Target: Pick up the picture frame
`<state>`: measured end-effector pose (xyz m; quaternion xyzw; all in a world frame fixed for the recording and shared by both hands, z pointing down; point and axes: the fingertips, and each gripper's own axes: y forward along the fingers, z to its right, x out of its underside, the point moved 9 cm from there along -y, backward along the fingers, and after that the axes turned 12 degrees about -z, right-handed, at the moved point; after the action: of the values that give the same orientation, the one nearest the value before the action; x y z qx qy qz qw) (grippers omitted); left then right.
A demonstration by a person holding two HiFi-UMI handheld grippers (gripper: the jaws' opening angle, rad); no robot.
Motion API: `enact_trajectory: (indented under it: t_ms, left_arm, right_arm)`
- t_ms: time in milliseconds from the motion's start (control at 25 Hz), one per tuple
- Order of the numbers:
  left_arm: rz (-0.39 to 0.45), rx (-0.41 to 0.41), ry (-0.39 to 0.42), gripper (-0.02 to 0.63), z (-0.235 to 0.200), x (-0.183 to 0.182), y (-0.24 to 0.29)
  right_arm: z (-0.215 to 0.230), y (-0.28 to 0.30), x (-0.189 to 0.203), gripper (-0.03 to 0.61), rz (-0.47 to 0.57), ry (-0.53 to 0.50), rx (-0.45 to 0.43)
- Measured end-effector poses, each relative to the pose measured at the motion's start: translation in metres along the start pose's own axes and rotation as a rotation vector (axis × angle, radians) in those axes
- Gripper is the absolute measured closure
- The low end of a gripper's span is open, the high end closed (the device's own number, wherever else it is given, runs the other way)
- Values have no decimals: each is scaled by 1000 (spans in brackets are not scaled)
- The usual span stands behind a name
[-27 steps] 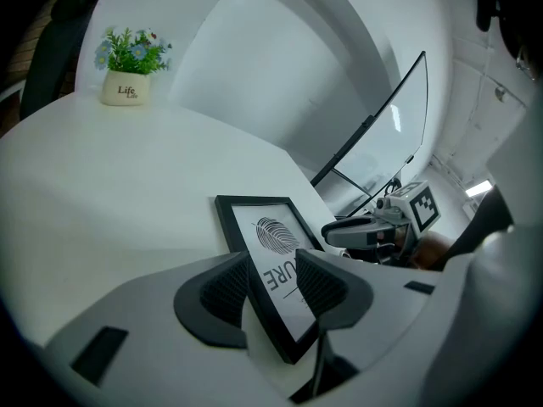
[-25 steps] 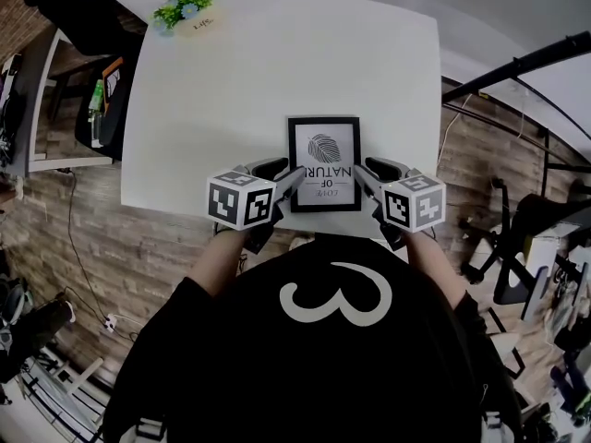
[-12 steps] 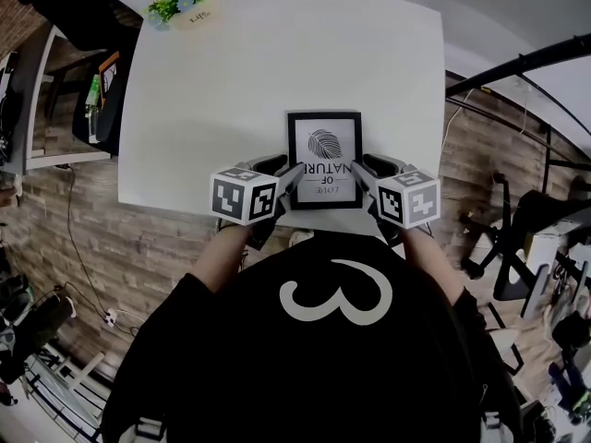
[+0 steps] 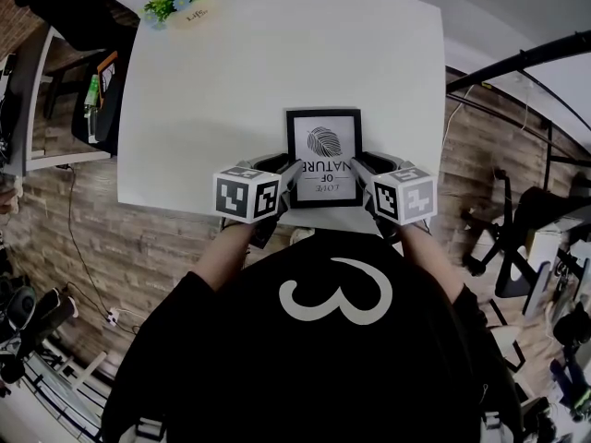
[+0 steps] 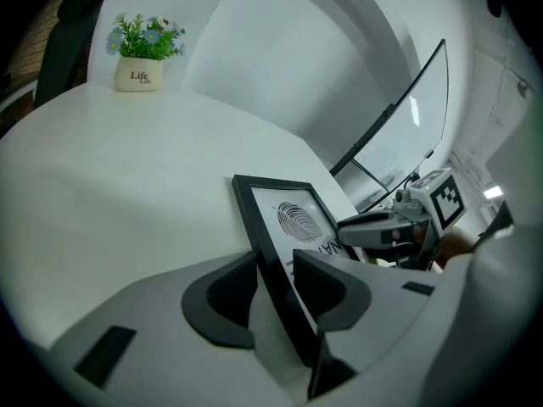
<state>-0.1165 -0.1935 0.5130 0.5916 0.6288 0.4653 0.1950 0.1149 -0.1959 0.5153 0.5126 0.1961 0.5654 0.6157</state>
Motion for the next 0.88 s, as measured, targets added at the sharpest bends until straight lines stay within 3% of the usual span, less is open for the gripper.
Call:
enact_trajectory:
  t_ms: [120, 440, 880]
  left_arm:
    - [-2, -38, 11, 497, -1, 0, 0]
    - [18, -73, 36, 500, 4, 4, 1]
    - [18, -85, 33, 501, 5, 4, 3]
  right_arm:
    - [0, 1, 0, 463, 8, 16, -2]
    - [-3, 0, 3, 463, 24, 11, 22]
    - [0, 0, 3, 463, 13, -34, -3]
